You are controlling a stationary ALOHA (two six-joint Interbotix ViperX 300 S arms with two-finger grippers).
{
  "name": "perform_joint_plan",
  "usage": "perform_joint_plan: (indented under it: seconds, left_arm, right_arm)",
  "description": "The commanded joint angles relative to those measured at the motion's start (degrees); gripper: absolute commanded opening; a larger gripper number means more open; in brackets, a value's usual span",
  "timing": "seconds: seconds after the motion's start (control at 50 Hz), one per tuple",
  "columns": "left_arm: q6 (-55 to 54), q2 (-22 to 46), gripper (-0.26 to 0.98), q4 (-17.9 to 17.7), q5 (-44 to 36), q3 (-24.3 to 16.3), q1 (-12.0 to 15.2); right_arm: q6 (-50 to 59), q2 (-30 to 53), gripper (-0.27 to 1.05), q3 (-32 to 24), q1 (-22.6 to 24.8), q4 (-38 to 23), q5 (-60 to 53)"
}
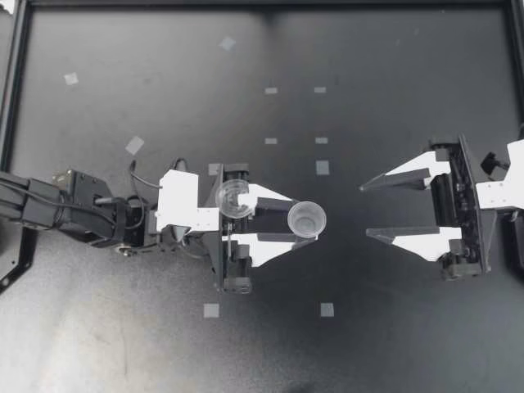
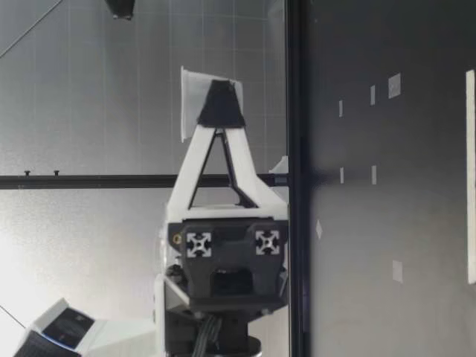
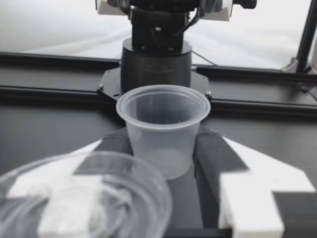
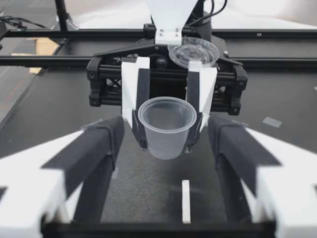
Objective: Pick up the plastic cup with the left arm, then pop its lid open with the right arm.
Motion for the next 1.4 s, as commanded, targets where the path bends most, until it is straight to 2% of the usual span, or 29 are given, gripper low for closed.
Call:
perform_joint_plan:
  seconds: [0.0,1.38]
  left_arm:
    - [0.09,-1.14,0.11,-0.09,-0.26,-1.14,0.09]
    - [0.18,-0.26,0.11,-0.09,-0.09,-1.49,0.0]
  right_arm:
    - [0.0,-0.09,0.68,-0.7,-0.35,0.18,-0.26]
    - [0.09,-0.7,0.68,1.05,-0.35,0.35,-0.26]
